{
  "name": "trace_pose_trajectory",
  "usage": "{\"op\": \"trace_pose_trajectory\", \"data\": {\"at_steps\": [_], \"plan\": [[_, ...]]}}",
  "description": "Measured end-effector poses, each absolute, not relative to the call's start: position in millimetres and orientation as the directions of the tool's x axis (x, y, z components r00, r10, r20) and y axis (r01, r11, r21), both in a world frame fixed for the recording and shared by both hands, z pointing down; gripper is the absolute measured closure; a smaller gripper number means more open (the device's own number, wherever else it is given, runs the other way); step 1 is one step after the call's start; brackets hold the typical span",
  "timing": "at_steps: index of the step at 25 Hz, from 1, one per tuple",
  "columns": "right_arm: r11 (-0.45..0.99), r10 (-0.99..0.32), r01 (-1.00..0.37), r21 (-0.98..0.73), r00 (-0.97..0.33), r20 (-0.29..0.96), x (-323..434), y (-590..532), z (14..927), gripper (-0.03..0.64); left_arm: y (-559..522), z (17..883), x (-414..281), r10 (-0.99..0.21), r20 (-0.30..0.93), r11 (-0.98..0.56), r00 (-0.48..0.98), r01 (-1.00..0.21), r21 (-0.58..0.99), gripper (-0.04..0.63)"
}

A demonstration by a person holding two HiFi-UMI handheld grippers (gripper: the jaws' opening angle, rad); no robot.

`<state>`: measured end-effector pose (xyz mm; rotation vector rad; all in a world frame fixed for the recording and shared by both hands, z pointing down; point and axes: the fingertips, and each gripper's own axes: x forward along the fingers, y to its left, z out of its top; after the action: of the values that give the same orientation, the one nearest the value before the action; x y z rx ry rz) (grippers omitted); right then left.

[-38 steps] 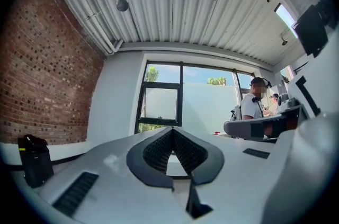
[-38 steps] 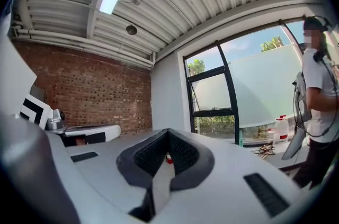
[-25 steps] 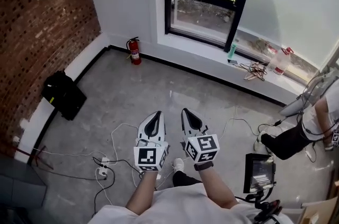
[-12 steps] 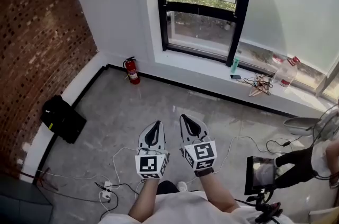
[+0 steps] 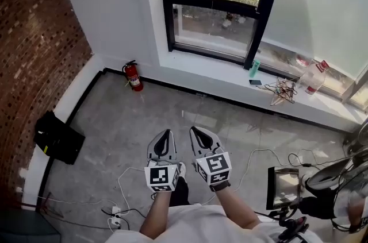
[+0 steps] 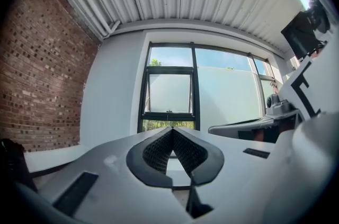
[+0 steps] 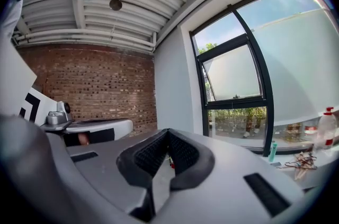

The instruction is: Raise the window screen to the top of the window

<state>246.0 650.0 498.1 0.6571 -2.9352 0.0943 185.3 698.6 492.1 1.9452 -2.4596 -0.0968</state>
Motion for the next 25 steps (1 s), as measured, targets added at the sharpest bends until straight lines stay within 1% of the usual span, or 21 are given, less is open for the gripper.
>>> {"op": "trace_pose_trajectory", "data": {"at_steps": [6,10,12,14,16,19,23,25], "plan": [[0.908,-0.408,-0.417,-0.040,-0.901,0.146,150.2,578.3,492.6,0.617,597.7,475.9,90.4,-0.980,-0.067,0.183,-0.187,-0.981,0.065,0.601],[0.873,-0.487,-0.484,0.054,-0.865,0.119,108.7,509.6,469.5,0.617,537.8,447.6,36.4,-0.982,-0.106,0.156,-0.154,-0.988,-0.010,0.601],[0.850,-0.528,-0.523,0.070,-0.842,0.113,94.8,483.4,464.8,0.617,519.9,449.1,13.0,-0.983,-0.107,0.147,-0.146,-0.989,-0.004,0.601],[0.838,-0.546,-0.543,0.056,-0.828,0.131,83.6,462.8,471.2,0.617,504.0,461.0,1.0,-0.987,-0.093,0.126,-0.130,-0.991,0.052,0.601],[0.826,-0.560,-0.563,0.036,-0.811,0.170,77.2,441.7,483.9,0.617,485.9,474.0,4.4,-0.993,-0.068,0.087,-0.093,-0.993,0.081,0.601],[0.816,-0.573,-0.576,0.043,-0.797,0.193,62.9,409.4,497.0,0.617,453.6,488.8,1.7,-0.997,-0.030,0.063,-0.065,-0.996,0.059,0.600],[0.822,-0.563,-0.569,0.023,-0.806,0.183,29.1,354.8,505.2,0.617,398.6,493.5,-27.3,-0.997,-0.050,0.050,-0.054,-0.995,0.081,0.600],[0.828,-0.555,-0.561,0.026,-0.811,0.184,9.0,322.4,513.0,0.617,364.0,494.3,-41.9,-0.997,-0.049,0.055,-0.057,-0.997,0.050,0.600]]}}
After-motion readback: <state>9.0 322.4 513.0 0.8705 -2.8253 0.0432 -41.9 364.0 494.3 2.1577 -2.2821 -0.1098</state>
